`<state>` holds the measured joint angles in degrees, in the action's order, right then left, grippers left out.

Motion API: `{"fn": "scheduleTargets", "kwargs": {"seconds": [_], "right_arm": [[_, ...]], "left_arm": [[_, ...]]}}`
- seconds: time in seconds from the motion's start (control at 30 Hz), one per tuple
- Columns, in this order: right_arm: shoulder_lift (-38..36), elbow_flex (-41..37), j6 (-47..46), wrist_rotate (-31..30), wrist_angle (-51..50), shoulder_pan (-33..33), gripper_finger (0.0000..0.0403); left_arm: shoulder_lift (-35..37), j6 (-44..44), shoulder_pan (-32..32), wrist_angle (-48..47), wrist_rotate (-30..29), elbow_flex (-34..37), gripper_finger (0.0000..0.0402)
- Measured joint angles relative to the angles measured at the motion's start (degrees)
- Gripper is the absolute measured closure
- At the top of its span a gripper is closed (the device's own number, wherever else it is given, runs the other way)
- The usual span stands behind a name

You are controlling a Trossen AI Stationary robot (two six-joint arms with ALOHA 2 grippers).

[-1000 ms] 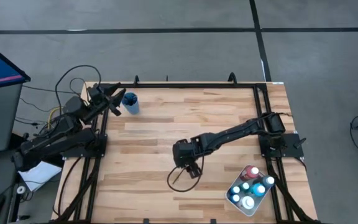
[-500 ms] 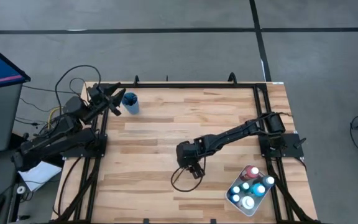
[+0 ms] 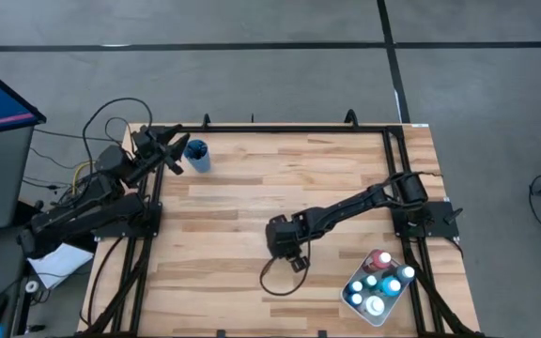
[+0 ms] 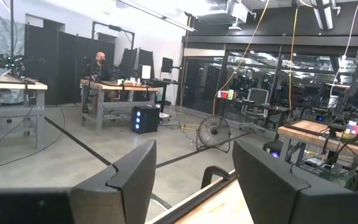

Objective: Pick & Place Paint Supplies
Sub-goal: Put the gold paint brush into the blue cup

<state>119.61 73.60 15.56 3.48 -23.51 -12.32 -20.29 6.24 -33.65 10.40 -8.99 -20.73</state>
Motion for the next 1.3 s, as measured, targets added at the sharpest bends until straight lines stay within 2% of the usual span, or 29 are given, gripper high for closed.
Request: {"fn": "scheduleTargets", "kwargs": {"seconds": [0.13, 0.2, 0.57, 0.73, 0.9, 1.07, 1.3], "right_arm": [[0.5, 1.6, -1.3, -0.2, -1.8, 0.6, 0.0383], [0.7, 2.5, -2.0, -0.1, -3.3, 0.8, 0.0395], [0.5, 5.8, -16.9, 0.9, -5.9, 3.1, 0.0402], [-1.3, 6.2, -20.4, -2.0, -5.6, 5.4, 0.0403], [-4.1, 6.4, -24.2, -1.5, -4.1, 7.6, 0.0403], [-6.8, 6.5, -25.5, -2.7, -1.0, 9.6, 0.0403], [-10.0, 6.5, -28.1, -2.3, 5.5, 13.6, 0.0403]], "left_arm": [[0.0, 0.0, 0.0, 0.1, 0.0, 0.0, 0.0198], [0.0, 0.0, 0.0, 0.1, 0.0, 0.0, 0.0198], [0.0, 0.2, 0.0, 0.9, 0.0, 0.0, 0.0198], [0.0, 1.7, 0.0, 1.3, 0.0, 0.0, 0.0198], [0.0, 5.2, 0.0, 1.3, 0.7, 0.0, 0.0198], [0.0, 10.2, 0.0, 0.9, 3.7, 0.0, 0.0198], [-1.4, 16.3, 0.0, -0.2, 11.2, 0.0, 0.0196]]}}
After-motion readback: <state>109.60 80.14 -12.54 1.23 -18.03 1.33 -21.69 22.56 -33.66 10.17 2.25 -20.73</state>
